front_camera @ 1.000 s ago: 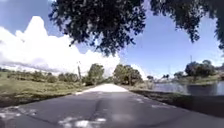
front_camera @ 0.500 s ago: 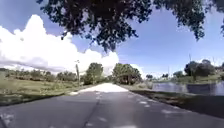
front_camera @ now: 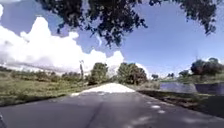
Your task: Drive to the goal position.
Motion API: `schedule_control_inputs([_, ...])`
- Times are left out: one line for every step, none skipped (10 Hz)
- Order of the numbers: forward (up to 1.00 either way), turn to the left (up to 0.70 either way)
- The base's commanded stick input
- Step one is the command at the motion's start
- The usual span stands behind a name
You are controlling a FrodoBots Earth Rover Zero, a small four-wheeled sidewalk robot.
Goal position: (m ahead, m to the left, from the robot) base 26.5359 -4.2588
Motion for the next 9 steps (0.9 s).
schedule_control_inputs([0.85, 0.00])
schedule_control_inputs([0.85, 0.00])
schedule_control_inputs([0.85, 0.00])
schedule_control_inputs([0.85, 0.00])
schedule_control_inputs([0.85, 0.00])
schedule_control_inputs([0.85, 0.00])
schedule_control_inputs([0.85, 0.00])
schedule_control_inputs([0.85, 0.00])
schedule_control_inputs([0.85, 0.00])
